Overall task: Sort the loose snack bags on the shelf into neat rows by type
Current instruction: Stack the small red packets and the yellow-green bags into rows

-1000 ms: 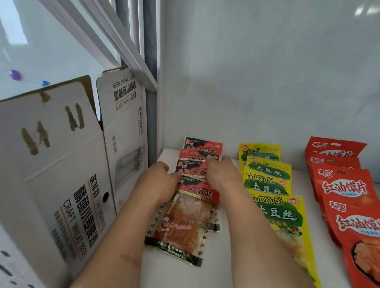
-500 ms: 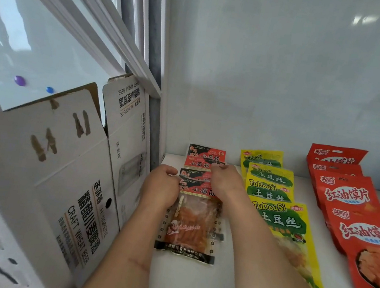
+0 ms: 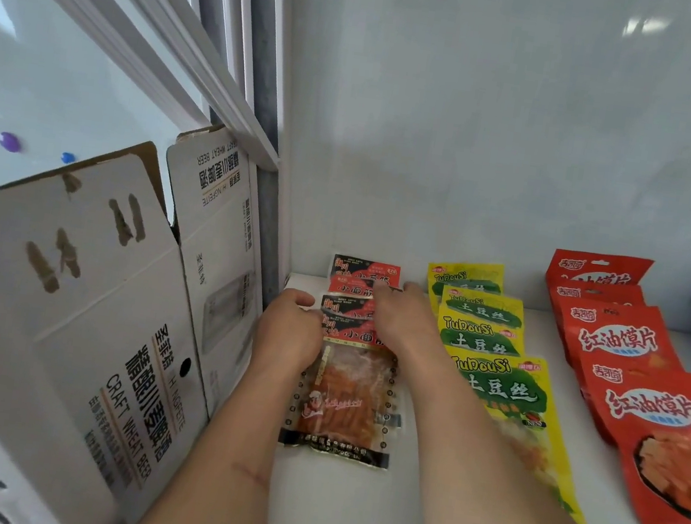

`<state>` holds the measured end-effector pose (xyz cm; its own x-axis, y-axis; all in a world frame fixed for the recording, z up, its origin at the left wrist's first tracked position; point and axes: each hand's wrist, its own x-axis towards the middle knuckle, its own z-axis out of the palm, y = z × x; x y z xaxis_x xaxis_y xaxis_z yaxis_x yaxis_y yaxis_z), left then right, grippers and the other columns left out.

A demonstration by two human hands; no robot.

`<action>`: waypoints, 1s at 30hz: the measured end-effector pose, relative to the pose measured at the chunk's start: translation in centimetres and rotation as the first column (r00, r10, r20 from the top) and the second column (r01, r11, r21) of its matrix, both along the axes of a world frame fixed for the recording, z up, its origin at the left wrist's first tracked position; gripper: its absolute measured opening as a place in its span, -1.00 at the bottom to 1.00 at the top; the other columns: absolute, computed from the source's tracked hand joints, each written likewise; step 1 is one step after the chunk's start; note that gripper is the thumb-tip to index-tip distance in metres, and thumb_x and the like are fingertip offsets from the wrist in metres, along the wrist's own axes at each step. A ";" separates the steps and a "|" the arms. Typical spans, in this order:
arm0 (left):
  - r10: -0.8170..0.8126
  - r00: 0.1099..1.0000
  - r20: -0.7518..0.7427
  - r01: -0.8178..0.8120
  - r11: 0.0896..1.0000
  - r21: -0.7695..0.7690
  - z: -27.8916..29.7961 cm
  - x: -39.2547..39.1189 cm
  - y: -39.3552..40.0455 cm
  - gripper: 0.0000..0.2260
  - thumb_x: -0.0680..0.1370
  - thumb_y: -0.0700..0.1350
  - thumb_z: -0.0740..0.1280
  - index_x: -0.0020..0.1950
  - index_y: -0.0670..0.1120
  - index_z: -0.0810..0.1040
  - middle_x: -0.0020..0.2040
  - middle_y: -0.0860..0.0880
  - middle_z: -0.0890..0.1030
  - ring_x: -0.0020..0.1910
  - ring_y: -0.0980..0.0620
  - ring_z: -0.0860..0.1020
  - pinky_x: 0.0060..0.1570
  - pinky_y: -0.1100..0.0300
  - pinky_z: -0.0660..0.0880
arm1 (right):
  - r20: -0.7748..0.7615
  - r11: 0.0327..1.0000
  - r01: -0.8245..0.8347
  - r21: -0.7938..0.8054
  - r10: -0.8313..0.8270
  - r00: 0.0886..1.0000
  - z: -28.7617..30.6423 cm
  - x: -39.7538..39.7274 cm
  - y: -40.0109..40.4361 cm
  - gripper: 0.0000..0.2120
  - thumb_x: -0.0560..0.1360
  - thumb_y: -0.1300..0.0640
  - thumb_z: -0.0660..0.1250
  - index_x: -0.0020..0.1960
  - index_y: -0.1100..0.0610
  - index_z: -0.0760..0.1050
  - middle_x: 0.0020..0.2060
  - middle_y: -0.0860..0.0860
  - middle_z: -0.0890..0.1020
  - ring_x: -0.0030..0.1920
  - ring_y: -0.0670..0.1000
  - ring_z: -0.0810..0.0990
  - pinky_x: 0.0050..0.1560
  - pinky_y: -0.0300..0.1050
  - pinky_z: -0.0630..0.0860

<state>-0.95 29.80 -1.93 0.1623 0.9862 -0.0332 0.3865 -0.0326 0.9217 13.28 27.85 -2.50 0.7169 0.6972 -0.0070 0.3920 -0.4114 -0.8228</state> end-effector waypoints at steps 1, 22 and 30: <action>0.001 1.000 0.002 -0.001 1.000 0.005 0.0 0.1 0.0 -0.82 0.60 -0.15 0.28 0.20 -0.03 0.52 0.13 -0.09 0.62 0.04 -0.10 0.62 0.09 -0.08 0.61 | 0.056 1.000 -0.011 -0.027 0.013 0.998 0.1 0.1 0.2 -0.45 0.61 -0.16 0.09 0.42 0.20 0.37 0.35 0.22 0.49 0.33 0.25 0.46 0.35 0.12 0.40; -0.187 0.805 -0.564 0.329 0.930 0.161 -2.3 -0.9 -3.5 -0.46 0.68 0.14 0.08 0.60 -0.08 0.12 0.54 -0.11 0.27 0.51 -0.16 0.19 0.44 -0.01 0.18 | 0.195 0.871 -0.265 -0.414 0.370 0.908 0.7 1.0 2.4 -0.45 0.66 -0.22 -0.14 0.60 -0.10 0.12 0.55 0.13 0.27 0.50 0.23 0.28 0.48 0.13 0.23; -0.179 0.779 -0.601 0.341 0.925 0.166 -2.5 -0.9 -3.8 -0.47 0.68 0.14 0.08 0.59 -0.08 0.13 0.53 -0.10 0.27 0.49 -0.15 0.20 0.42 -0.02 0.19 | 0.315 0.862 -0.159 -0.481 0.340 0.886 -1.1 1.0 2.2 -0.34 0.61 -0.31 -0.11 0.58 0.03 0.19 0.53 0.18 0.23 0.51 0.26 0.19 0.47 0.19 0.16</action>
<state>-1.86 26.01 -4.45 0.4455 0.8944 0.0406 0.7749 -0.4079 0.4829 14.28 30.07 -3.63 0.5272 0.8419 -0.1153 0.7710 -0.5309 -0.3516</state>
